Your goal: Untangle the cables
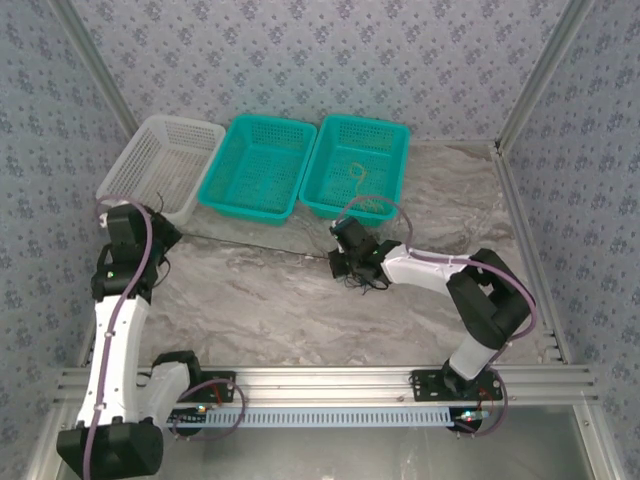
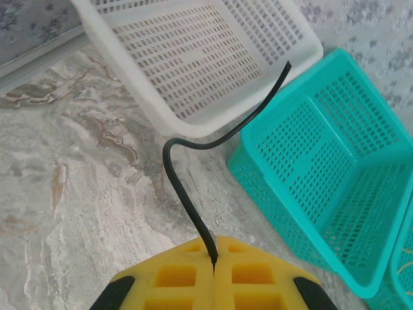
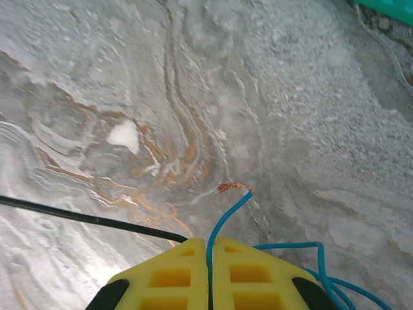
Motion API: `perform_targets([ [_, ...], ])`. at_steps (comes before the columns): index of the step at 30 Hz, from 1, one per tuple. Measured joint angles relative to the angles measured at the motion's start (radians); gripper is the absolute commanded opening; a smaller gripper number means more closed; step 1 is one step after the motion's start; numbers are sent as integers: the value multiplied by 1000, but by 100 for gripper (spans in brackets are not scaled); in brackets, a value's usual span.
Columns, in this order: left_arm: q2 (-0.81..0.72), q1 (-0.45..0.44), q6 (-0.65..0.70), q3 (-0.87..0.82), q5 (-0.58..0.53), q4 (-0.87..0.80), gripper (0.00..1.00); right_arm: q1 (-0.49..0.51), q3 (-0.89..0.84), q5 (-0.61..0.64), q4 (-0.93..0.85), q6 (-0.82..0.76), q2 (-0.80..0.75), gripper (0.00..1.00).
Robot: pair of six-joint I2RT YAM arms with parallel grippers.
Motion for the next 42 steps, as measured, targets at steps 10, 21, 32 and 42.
perform_targets([
  [10, -34, 82, -54, -16, 1, 139, 0, -75, -104, -29, -78, -96, -41, 44],
  [21, -6, 82, -108, -55, 161, 205, 0, -68, -113, -45, -90, -89, -147, 100],
  [32, -16, 9, -82, -16, 277, 240, 0, -61, -196, 125, -42, -71, -496, 100],
  [42, 105, -137, -3, 134, 288, 265, 0, -183, -276, 137, -45, -14, -702, 100],
])
